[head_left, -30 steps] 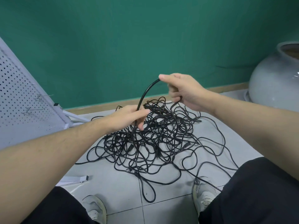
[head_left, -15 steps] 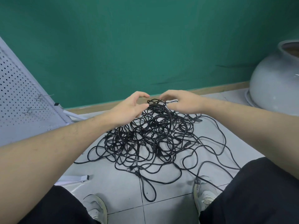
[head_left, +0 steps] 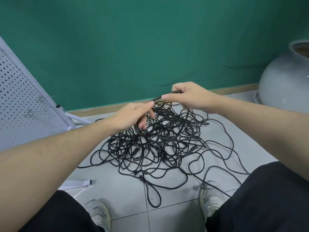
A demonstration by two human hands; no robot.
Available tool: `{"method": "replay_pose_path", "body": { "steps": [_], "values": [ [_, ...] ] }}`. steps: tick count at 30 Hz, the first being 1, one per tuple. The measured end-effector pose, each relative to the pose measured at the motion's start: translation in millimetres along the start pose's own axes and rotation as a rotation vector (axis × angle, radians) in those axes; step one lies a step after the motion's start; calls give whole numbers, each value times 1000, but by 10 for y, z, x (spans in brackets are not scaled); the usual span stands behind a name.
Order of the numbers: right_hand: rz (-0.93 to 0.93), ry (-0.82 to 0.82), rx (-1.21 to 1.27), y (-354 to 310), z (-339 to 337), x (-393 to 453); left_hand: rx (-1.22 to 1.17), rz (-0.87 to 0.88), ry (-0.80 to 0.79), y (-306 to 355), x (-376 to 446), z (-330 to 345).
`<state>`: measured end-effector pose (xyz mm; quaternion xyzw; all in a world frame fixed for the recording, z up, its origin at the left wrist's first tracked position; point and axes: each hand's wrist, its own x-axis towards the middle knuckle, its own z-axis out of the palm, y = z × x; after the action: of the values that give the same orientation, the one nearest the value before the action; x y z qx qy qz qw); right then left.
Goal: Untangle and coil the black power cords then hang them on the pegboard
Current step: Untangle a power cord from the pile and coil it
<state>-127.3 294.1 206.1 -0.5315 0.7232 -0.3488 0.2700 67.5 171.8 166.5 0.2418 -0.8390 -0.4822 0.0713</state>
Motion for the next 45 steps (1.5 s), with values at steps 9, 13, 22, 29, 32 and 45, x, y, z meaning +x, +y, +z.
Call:
{"method": "replay_pose_path", "body": {
  "steps": [9,13,22,29,32,45],
  "values": [
    [190,68,-245,436,-227,-70,100,87,208,-30,36,-17],
    [216,-55,-147,457,-191,-94,60,176,312,151,89,31],
    [10,-206,-106,-89,30,-125,-3,105,178,394,187,224],
    [-61,31,172,-33,-207,-183,229,-10,-184,-9,131,160],
    [14,152,355,127,-391,-215,347,-89,-236,-264,123,99],
    [186,-289,-420,526,-284,-316,174,122,64,172,209,219]
  ]
}}
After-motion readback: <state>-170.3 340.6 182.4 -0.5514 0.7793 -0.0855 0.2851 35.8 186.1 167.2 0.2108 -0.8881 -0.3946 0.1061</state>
